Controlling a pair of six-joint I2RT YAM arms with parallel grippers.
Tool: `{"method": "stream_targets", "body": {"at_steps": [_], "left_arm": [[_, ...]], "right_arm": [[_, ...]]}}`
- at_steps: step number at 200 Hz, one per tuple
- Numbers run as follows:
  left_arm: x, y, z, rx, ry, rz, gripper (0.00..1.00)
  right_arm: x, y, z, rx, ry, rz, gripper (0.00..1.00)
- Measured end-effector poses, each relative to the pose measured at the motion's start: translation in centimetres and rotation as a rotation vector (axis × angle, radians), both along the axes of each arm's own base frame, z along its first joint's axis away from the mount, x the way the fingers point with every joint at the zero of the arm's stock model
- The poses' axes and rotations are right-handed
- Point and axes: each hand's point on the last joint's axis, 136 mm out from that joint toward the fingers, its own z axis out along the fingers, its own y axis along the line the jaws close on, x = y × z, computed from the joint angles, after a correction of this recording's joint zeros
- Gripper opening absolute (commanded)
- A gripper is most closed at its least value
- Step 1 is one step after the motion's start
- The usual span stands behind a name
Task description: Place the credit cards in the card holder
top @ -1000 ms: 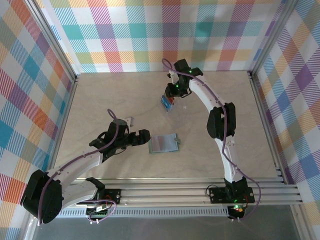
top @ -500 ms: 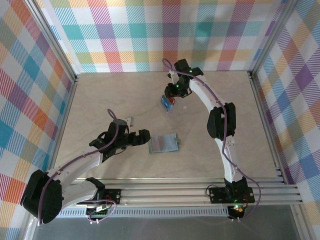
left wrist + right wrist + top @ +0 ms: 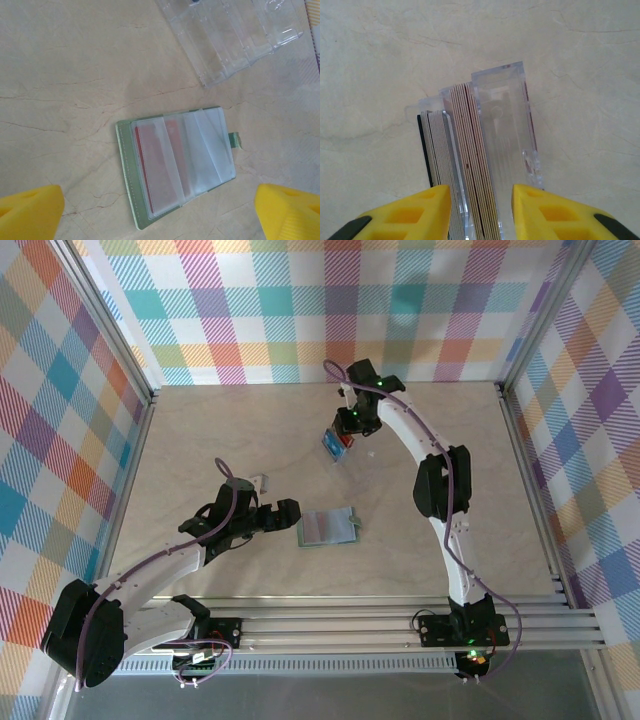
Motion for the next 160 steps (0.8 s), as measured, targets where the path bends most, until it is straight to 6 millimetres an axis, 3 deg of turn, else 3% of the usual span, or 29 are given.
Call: {"method": "stream_targets", "body": {"at_steps": [71, 160], "left_arm": [[0.0, 0.0, 0.0, 0.000, 0.001, 0.000, 0.97], [0.0, 0.1, 0.0, 0.000, 0.000, 0.002, 0.97]], "right_arm": [[-0.5, -2.1, -0.5, -0.017, -0.001, -0.075, 0.39], [-1.3, -0.5, 0.1, 0.059, 0.030, -0.034, 0.35]]}}
